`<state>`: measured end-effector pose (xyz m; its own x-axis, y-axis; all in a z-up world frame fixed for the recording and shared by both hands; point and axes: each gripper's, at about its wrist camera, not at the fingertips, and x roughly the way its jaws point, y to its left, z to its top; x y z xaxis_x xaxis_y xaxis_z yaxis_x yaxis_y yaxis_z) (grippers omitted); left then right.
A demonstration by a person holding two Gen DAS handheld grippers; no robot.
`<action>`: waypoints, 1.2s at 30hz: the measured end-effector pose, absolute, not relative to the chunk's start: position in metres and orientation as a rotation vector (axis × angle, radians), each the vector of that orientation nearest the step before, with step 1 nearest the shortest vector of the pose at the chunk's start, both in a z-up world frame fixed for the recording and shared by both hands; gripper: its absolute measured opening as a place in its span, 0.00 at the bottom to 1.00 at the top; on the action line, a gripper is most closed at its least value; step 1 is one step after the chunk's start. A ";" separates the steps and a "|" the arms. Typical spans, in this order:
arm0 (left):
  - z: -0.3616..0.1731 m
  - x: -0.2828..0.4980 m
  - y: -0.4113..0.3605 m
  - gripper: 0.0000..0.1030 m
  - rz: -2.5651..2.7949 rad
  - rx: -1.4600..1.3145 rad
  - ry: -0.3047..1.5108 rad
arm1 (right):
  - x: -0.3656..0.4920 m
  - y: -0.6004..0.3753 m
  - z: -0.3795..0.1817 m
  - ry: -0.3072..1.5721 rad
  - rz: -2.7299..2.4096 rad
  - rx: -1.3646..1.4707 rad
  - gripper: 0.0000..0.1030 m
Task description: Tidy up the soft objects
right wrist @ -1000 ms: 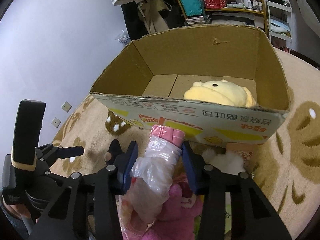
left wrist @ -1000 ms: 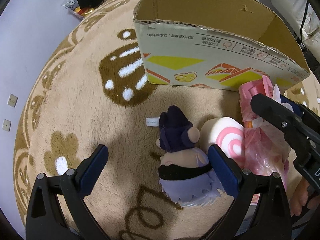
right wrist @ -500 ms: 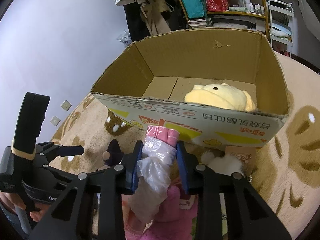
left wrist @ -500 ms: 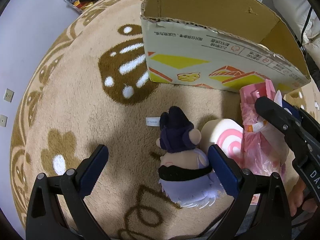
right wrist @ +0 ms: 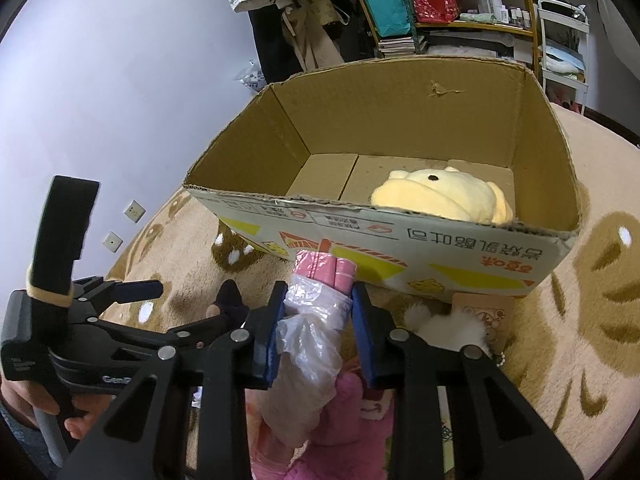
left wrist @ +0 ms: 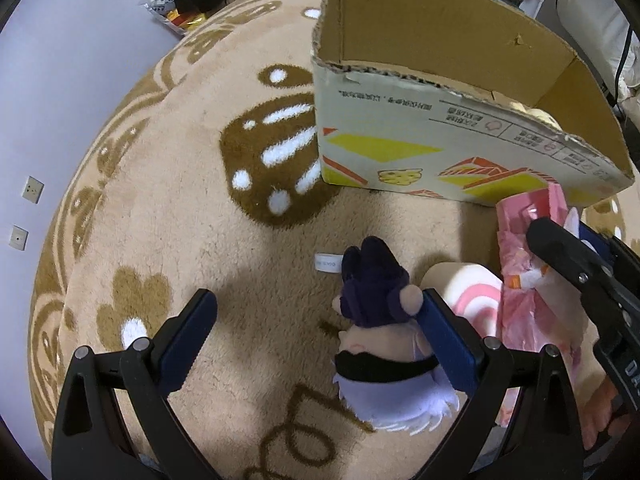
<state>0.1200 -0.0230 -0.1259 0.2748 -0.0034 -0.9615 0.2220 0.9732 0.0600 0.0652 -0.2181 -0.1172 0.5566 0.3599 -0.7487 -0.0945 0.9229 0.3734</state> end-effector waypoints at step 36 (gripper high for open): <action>-0.096 0.088 -0.029 0.27 -0.272 0.138 1.185 | 0.022 -0.224 -0.059 0.741 0.202 0.286 0.16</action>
<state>0.0883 -0.0292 -0.0957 0.3484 -0.1369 -0.9273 0.2813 0.9589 -0.0358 0.0219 -0.2236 -0.0588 0.7213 0.2800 -0.6335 -0.0798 0.9422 0.3255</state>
